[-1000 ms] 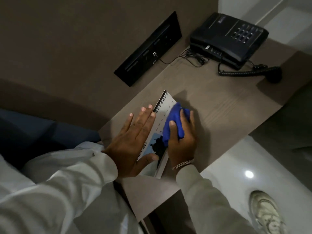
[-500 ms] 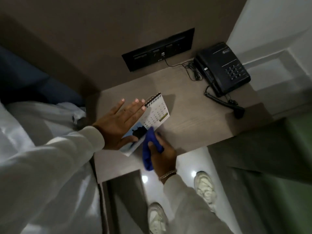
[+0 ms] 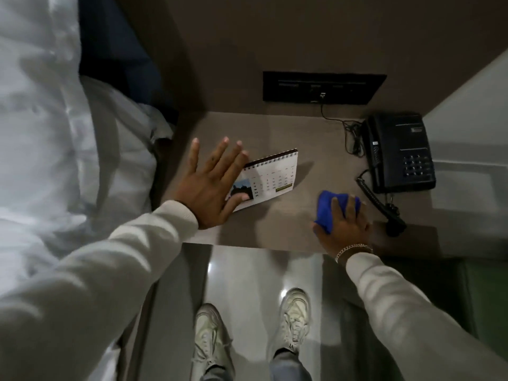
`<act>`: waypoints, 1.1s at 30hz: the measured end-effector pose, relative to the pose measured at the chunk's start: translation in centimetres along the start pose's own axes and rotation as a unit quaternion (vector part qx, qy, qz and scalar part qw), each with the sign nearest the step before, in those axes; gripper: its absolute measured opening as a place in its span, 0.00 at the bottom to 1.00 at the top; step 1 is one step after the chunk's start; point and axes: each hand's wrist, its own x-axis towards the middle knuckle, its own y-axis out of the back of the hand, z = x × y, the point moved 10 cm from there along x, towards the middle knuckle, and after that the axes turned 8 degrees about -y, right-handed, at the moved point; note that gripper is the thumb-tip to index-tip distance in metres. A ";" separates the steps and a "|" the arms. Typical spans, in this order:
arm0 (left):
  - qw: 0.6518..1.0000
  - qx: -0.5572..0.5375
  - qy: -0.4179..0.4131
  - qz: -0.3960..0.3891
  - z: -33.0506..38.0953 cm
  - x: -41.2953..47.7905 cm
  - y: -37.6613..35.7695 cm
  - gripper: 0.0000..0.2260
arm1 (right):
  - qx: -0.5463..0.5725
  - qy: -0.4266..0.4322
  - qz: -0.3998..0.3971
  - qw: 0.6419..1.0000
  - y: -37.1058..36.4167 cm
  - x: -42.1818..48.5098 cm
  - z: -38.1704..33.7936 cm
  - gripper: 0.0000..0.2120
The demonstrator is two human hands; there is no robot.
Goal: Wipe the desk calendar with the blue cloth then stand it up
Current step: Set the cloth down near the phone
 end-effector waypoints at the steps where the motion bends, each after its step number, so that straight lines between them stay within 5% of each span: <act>1: 0.997 -0.034 0.059 0.024 -0.8 -1.2 0.3 0.35 | 0.051 0.009 0.016 0.999 1.3 -0.2 -0.6 0.40; 4: 0.936 -0.198 0.269 0.112 -3.6 -6.5 0.0 0.34 | 0.275 0.062 0.044 0.959 6.1 -0.3 -4.0 0.36; 7: 0.779 -0.413 0.441 0.166 -3.9 -10.4 -2.5 0.33 | 0.421 0.072 0.001 0.904 9.3 0.6 -8.0 0.28; 9: 0.730 -0.454 0.473 0.192 -3.0 -10.9 -2.9 0.29 | 0.498 0.059 -0.046 0.864 9.9 1.2 -10.2 0.25; 15: 0.668 -0.476 0.514 0.252 -3.5 -10.2 -2.9 0.25 | 0.579 0.006 -0.053 0.814 8.9 1.5 -10.9 0.26; 21: 0.592 -0.590 0.478 0.270 -9.4 -6.1 -4.1 0.34 | 0.631 0.016 -0.030 0.775 10.4 4.0 -13.1 0.29; 27: 0.600 -0.617 0.459 0.222 -15.4 -0.3 -5.4 0.40 | 0.615 0.031 -0.032 0.787 12.1 8.0 -16.5 0.46; 33: 0.599 -0.636 0.436 0.215 -17.5 2.8 -5.7 0.34 | 0.612 0.026 -0.006 0.791 12.3 10.0 -17.7 0.44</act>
